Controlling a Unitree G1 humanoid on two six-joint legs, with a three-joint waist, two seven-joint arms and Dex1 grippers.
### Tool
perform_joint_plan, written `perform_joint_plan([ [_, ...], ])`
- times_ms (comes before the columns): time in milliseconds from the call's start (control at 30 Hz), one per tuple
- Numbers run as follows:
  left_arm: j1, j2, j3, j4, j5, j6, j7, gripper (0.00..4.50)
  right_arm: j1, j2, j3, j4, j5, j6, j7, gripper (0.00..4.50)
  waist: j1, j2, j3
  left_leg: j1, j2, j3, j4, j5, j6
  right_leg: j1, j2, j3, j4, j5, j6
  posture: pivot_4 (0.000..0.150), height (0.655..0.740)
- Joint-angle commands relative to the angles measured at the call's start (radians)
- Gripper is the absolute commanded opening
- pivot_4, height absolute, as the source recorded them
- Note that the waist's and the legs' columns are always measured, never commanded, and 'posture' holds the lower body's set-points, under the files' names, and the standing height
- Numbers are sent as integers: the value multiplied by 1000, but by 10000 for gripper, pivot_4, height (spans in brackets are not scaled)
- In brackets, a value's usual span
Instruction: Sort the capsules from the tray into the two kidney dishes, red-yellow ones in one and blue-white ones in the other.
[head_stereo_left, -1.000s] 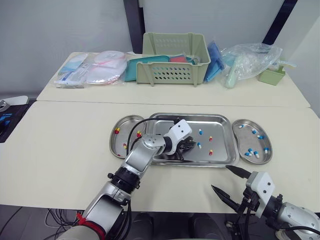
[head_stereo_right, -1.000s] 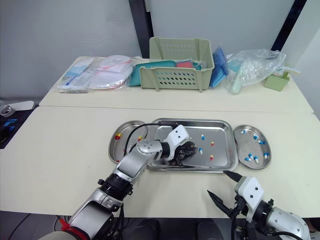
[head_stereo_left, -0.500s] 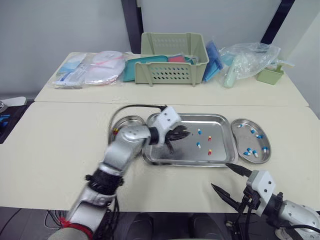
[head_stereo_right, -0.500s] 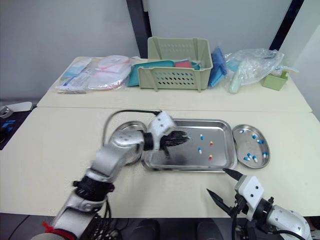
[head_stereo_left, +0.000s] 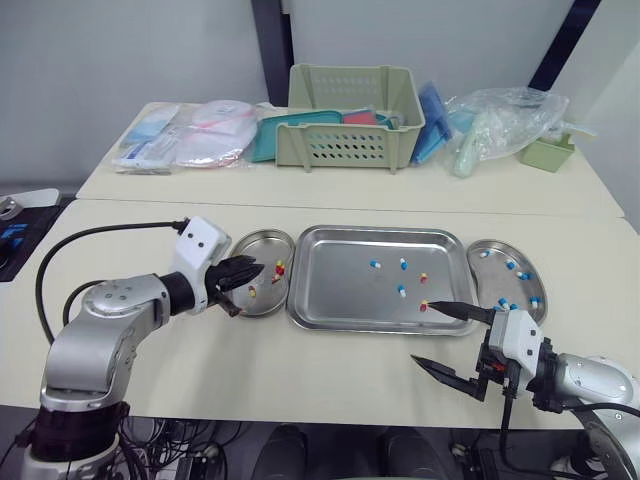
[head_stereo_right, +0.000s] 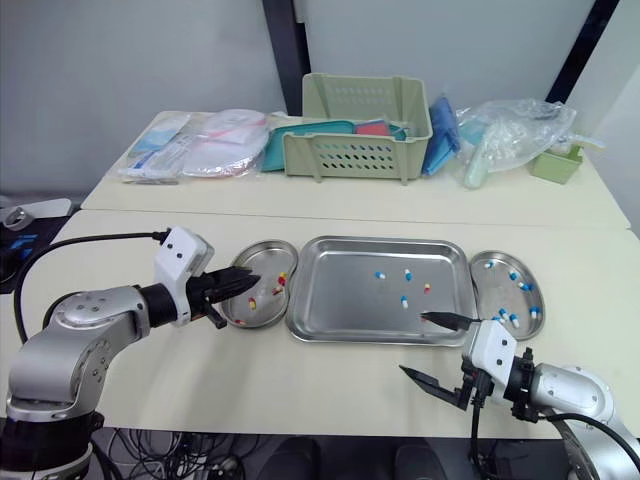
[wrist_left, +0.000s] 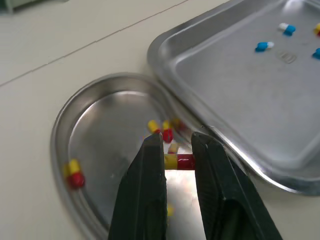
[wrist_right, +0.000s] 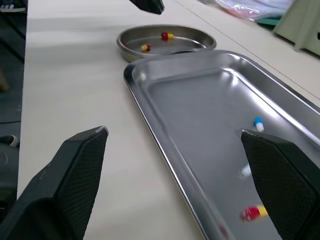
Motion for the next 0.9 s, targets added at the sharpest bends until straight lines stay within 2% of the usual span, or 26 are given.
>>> perform_joint_plan([
  [33, 9, -32, 44, -29, -16, -39, 58, 4543, -29, 3, 20, 16, 13, -11, 21, 45000, 0, 0, 0, 0, 0, 0, 0, 0, 0, 0, 0, 0, 0, 0, 0, 1500, 7400],
  [100, 10, -54, 61, -19, -31, -46, 78, 4543, -38, 4, 26, 25, 12, -13, 26, 45000, -1, 0, 0, 0, 0, 0, 0, 0, 0, 0, 0, 0, 0, 0, 0, 1500, 7400],
  [500, 28, -59, 66, 25, -58, -112, 102, 43885, -48, 3, 35, 32, 4, -9, 27, 45000, -6, 0, 0, 1, 0, 0, 0, 0, 0, 0, 0, 0, 0, 0, 0, 1500, 7400],
  [700, 46, -39, 88, 42, -72, -160, 77, 44636, -44, -2, 22, 10, 1, 4, 9, 45000, -6, 0, 0, 1, 0, 0, 0, 0, 0, 0, 0, 0, 0, 0, 0, 1500, 7400],
  [900, 106, 6, 213, 132, -85, -291, 19, 44636, 23, -14, -97, -23, 49, 53, -33, 45000, -6, 0, 0, 0, 0, 0, -1, 0, 0, -1, 0, 0, 0, 0, 0, 1500, 7400],
])
